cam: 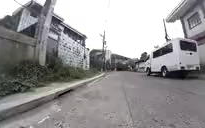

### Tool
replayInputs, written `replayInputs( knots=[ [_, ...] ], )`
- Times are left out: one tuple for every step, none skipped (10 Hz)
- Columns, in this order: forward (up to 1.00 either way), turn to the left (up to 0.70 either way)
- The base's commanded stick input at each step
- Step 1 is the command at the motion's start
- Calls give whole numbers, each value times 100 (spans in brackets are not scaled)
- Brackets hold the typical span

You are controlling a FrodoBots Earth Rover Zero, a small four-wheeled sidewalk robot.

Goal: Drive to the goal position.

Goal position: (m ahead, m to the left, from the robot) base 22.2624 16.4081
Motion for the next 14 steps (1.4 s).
replayInputs(
  knots=[
    [100,0],
    [100,0],
    [100,0],
    [100,0],
    [100,-1],
    [100,-14],
    [100,-35],
    [100,-12],
    [100,0],
    [100,0],
    [100,-1],
    [100,-17],
    [100,-39],
    [100,-17]
  ],
)
